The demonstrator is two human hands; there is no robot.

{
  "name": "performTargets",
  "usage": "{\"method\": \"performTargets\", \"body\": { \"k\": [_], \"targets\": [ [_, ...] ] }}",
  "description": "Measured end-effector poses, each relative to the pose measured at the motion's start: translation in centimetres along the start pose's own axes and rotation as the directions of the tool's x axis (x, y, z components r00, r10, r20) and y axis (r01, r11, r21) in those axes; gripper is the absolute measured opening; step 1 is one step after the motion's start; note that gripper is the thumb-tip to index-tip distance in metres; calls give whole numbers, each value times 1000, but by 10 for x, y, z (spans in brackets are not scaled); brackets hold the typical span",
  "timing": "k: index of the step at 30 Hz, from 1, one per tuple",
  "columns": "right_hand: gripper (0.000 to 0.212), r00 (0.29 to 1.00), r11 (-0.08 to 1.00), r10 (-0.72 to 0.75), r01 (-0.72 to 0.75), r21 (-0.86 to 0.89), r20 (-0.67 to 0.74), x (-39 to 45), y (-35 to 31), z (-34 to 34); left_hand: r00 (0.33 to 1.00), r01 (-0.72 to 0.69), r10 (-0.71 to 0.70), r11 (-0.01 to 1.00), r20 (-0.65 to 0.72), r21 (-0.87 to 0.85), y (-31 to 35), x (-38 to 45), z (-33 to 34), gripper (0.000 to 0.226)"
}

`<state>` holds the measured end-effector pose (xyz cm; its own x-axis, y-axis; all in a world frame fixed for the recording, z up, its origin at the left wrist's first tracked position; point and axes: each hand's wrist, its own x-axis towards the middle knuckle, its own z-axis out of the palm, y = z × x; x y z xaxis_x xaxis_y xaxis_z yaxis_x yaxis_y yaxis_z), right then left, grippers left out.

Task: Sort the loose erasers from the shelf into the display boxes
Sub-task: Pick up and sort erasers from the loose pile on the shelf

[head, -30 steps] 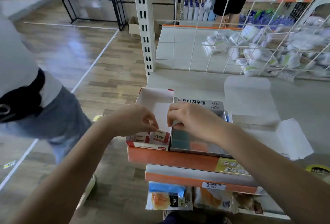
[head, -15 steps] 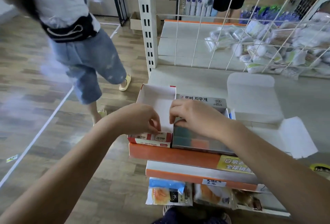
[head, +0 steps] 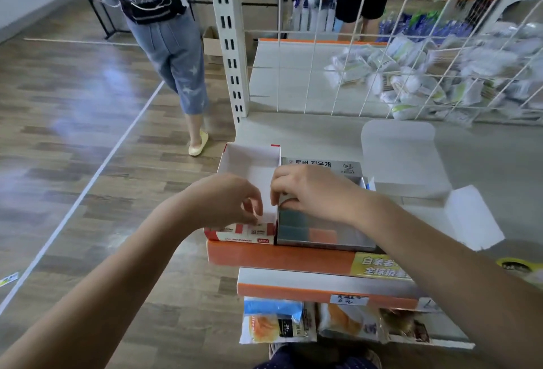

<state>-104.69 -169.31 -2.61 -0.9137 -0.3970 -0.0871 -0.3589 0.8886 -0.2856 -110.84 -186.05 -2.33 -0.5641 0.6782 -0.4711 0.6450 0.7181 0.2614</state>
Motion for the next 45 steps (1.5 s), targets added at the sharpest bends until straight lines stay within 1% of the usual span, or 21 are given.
{"method": "performTargets", "body": {
  "k": [3,5,8,10,12,15,20,22,25,28,31,35,37,39,40,42,43,45],
  "targets": [
    [24,999,999,40,-40,-6,34,-8,2,-16,996,-38,47,993,-79,108,12,4,-18,22],
    [27,994,994,109,-109,-32,6,-19,10,-33,986,-71,99,976,-130,206,29,11,-34,22],
    [33,957,952,284,-288,-101,-52,-44,34,-62,957,-127,202,938,-208,324,62,33,-54,24],
    [37,911,900,402,-411,-141,-89,-71,56,-76,915,-183,301,903,-268,390,94,56,-60,26],
    [41,845,835,522,-534,-135,-114,-106,80,-87,878,-229,379,869,-291,439,138,79,-62,30],
    [43,711,705,695,-703,-92,-109,-167,115,-94,830,-313,488,808,-270,500,215,107,-56,37],
    [41,483,491,865,-871,26,-139,-269,178,-89,770,-422,608,712,-192,561,345,142,-38,45],
    [42,419,431,895,-901,54,-153,-310,200,-87,766,-470,626,700,-146,538,391,154,-28,46],
    [43,364,376,918,-925,53,-156,-370,227,-83,767,-503,635,686,-95,526,454,177,-10,47],
    [44,292,304,948,-948,92,-124,-428,259,-75,750,-525,654,677,-95,516,509,200,9,47],
    [42,222,237,968,-962,133,-119,-478,291,-64,732,-575,675,685,-93,447,556,223,27,46],
    [30,130,177,966,-962,208,-222,-531,321,-55,723,-594,681,698,-114,400,605,254,49,46],
    [19,95,150,966,-964,218,-242,-550,335,-48,727,-589,672,715,-139,377,622,271,57,46],
    [3,77,146,964,-954,262,-256,-562,347,-40,742,-583,653,741,-153,335,632,284,64,46],
    [4,79,159,960,-944,289,-270,-567,352,-35,752,-577,639,756,-159,308,634,290,67,44],
    [21,87,189,950,-923,335,-299,-571,359,-29,765,-569,618,779,-178,263,636,301,74,40],
    [24,91,205,944,-915,349,-316,-572,361,-26,770,-564,610,788,-186,246,637,305,77,38],
    [24,91,222,939,-898,381,-332,-572,362,-22,778,-553,593,803,-207,220,638,313,82,34]
  ]
}}
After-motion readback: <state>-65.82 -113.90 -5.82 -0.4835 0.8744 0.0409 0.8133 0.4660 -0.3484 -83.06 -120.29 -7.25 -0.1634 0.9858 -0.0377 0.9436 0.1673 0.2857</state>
